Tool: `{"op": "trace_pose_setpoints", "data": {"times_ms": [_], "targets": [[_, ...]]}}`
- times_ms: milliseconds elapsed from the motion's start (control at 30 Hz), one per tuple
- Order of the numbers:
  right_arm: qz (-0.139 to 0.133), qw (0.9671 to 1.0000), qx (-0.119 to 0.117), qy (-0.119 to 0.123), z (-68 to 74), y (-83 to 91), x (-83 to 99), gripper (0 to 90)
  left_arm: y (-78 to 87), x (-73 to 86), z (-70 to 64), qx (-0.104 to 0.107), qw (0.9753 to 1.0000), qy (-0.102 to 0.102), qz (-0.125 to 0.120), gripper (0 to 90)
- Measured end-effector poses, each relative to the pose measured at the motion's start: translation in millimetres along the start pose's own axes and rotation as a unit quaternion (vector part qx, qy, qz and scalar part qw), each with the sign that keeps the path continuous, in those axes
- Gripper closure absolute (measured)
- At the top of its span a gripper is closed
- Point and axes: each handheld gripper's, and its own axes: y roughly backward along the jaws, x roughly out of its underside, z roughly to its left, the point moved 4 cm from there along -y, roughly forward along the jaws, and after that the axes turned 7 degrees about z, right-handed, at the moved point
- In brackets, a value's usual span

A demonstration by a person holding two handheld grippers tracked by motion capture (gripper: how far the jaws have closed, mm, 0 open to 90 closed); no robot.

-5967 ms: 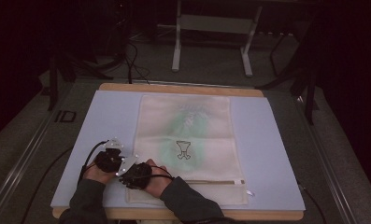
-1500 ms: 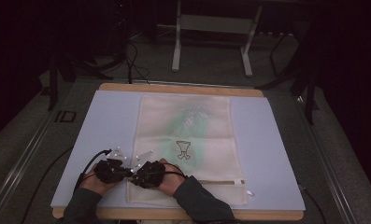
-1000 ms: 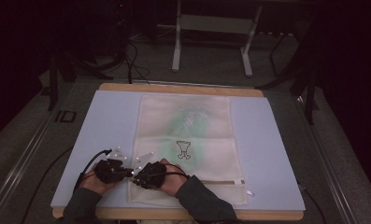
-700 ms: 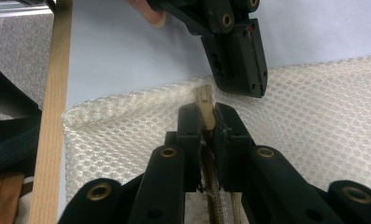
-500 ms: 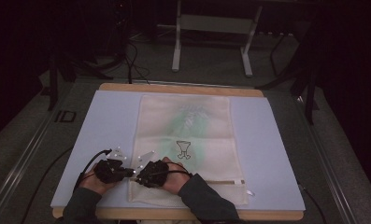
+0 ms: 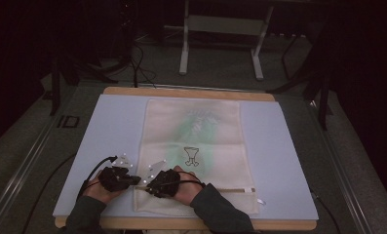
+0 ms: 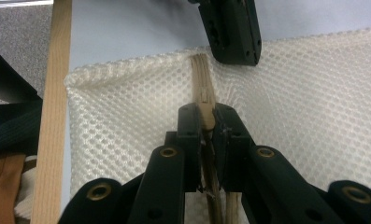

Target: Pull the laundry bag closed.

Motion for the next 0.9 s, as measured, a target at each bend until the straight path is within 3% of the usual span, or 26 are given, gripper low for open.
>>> {"op": "trace_pose_setpoints", "data": {"times_ms": [900], "targets": [[0.012, 0.9998, 0.015, 0.009, 6.2, 8.8, 10.6, 82.2, -0.2, 0.0, 1.5, 0.007, 1.0, 0.001, -0.002, 90.0]]}}
